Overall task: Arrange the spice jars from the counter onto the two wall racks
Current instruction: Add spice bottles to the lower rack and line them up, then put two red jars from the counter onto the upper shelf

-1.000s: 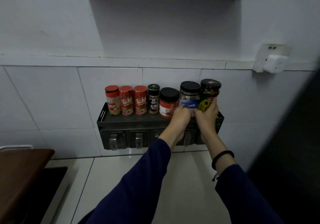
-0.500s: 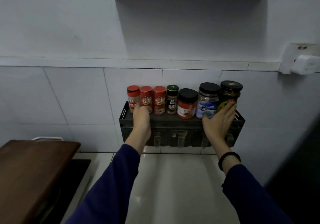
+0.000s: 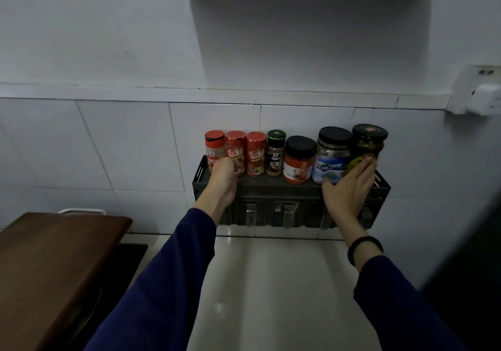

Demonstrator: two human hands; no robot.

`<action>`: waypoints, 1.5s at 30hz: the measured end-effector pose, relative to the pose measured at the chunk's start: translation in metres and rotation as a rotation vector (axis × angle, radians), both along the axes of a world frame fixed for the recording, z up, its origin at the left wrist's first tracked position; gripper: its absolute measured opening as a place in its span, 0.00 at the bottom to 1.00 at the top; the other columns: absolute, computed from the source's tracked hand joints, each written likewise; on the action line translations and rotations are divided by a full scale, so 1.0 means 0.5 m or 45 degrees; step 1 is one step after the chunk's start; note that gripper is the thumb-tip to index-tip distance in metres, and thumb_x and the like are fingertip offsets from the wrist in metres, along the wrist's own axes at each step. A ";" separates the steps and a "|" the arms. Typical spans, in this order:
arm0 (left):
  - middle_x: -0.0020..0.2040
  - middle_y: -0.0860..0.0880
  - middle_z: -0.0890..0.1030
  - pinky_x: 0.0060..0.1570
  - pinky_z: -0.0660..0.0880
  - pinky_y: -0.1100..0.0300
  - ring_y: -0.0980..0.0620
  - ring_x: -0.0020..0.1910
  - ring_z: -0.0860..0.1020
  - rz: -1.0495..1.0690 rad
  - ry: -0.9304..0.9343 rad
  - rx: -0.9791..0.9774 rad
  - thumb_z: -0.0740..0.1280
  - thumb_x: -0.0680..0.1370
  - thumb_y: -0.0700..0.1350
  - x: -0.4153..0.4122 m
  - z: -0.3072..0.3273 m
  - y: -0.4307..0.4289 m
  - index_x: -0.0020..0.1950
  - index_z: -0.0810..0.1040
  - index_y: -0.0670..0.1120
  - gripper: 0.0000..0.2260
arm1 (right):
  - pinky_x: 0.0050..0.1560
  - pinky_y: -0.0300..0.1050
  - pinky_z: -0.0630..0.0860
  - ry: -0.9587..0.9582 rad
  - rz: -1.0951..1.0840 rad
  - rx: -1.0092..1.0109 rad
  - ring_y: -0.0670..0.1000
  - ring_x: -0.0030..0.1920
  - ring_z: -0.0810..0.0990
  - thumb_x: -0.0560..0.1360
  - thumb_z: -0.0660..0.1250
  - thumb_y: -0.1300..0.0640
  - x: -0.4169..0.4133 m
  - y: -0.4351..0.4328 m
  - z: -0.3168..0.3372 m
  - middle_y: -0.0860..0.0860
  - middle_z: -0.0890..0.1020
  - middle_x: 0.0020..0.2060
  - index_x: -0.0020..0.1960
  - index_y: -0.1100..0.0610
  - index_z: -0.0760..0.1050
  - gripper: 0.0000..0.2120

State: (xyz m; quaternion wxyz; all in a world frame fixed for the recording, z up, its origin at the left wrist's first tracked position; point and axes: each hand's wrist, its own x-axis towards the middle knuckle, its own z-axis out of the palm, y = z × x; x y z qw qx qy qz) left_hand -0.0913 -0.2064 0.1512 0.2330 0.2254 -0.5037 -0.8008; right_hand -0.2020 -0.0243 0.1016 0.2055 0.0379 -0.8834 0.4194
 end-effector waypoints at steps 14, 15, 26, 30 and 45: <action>0.68 0.40 0.70 0.60 0.72 0.51 0.43 0.66 0.71 0.263 -0.115 0.009 0.53 0.78 0.32 -0.012 -0.025 -0.063 0.75 0.57 0.43 0.25 | 0.75 0.52 0.48 0.008 0.008 0.016 0.60 0.76 0.45 0.72 0.68 0.56 -0.002 0.002 -0.003 0.61 0.45 0.77 0.76 0.64 0.39 0.46; 0.67 0.39 0.71 0.57 0.73 0.51 0.43 0.65 0.72 0.210 -0.115 0.004 0.53 0.75 0.30 -0.008 -0.026 -0.068 0.73 0.59 0.42 0.26 | 0.75 0.52 0.48 0.008 0.008 0.016 0.60 0.76 0.45 0.72 0.68 0.56 -0.002 0.001 -0.004 0.61 0.45 0.77 0.76 0.64 0.39 0.46; 0.60 0.40 0.76 0.42 0.73 0.58 0.45 0.58 0.76 0.123 -0.125 -0.111 0.54 0.73 0.30 0.004 -0.030 -0.064 0.66 0.67 0.40 0.22 | 0.76 0.53 0.50 -0.011 0.015 0.008 0.60 0.76 0.45 0.72 0.68 0.55 0.001 0.002 -0.002 0.61 0.45 0.77 0.76 0.63 0.39 0.46; 0.63 0.40 0.75 0.43 0.73 0.58 0.46 0.57 0.76 0.115 -0.147 -0.162 0.54 0.75 0.32 0.005 -0.036 -0.065 0.69 0.65 0.41 0.22 | 0.76 0.52 0.48 -0.002 0.024 0.017 0.60 0.76 0.45 0.73 0.68 0.55 0.002 0.004 -0.002 0.61 0.45 0.77 0.76 0.64 0.39 0.46; 0.79 0.47 0.45 0.74 0.46 0.51 0.48 0.78 0.43 -0.212 -0.202 -1.265 0.63 0.77 0.39 0.101 -0.103 0.278 0.78 0.46 0.50 0.36 | 0.74 0.51 0.49 -0.070 0.559 0.409 0.56 0.76 0.47 0.77 0.63 0.51 0.149 0.152 -0.043 0.56 0.55 0.76 0.74 0.53 0.61 0.27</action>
